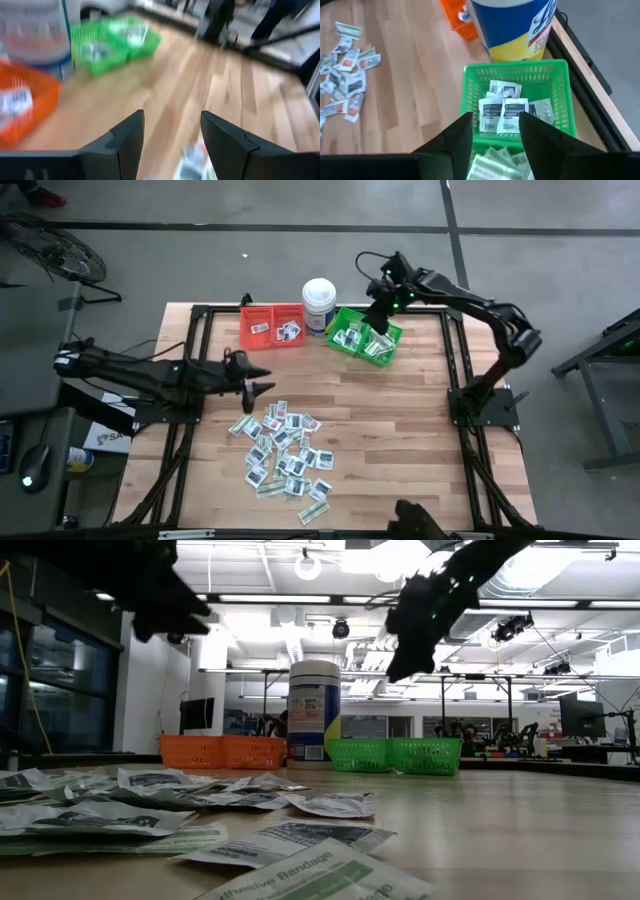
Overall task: Pick & Place First Aid Supplies
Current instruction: Put the green bandage pack into the right green bin
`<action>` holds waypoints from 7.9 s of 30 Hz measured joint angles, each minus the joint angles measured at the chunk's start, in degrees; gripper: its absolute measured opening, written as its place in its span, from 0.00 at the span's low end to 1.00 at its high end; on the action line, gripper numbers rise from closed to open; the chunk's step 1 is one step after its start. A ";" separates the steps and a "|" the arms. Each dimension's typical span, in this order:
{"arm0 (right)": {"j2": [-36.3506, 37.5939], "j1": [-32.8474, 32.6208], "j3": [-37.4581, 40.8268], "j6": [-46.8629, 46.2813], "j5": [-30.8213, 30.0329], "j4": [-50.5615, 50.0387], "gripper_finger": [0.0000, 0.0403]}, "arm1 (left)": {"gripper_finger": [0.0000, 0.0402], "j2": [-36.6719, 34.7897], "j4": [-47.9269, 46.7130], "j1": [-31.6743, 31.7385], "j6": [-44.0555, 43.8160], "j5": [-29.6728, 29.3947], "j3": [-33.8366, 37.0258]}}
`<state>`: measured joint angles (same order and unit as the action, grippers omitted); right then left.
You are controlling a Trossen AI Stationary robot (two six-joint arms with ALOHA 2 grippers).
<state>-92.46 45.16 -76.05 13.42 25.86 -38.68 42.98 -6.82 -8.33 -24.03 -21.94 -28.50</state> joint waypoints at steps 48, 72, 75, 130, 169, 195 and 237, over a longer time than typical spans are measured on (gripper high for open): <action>14.68 -18.31 0.00 -18.46 -19.97 -9.46 0.38 | 0.48 2.67 -18.18 -53.60 -71.53 -35.59 10.66; 14.66 -18.29 0.00 -17.86 -19.56 -9.46 0.38 | 0.48 2.62 -5.28 -59.88 -73.85 -32.67 19.88; 14.66 -18.29 0.00 -17.92 -19.34 -9.48 0.38 | 0.48 2.67 -7.42 -59.86 -70.62 -26.49 19.55; 14.64 -19.80 0.00 -28.11 -18.78 -9.01 0.38 | 0.48 29.55 -35.40 -38.89 8.22 -12.70 2.59; 10.08 -25.83 0.02 -24.43 -32.37 -9.07 0.38 | 0.48 29.00 -4.88 -1.37 -20.57 -3.74 4.49; 25.39 -13.65 0.02 -14.22 -30.75 -15.39 0.38 | 0.48 29.03 -1.66 3.05 -71.70 -4.09 6.35; 25.37 -13.65 0.02 -14.64 -31.62 -13.81 0.38 | 0.39 36.09 11.51 4.99 -70.83 -2.88 6.31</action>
<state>-67.09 31.51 -76.03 -1.21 -5.76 -52.49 79.07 4.69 -3.33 -94.85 -24.82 -22.20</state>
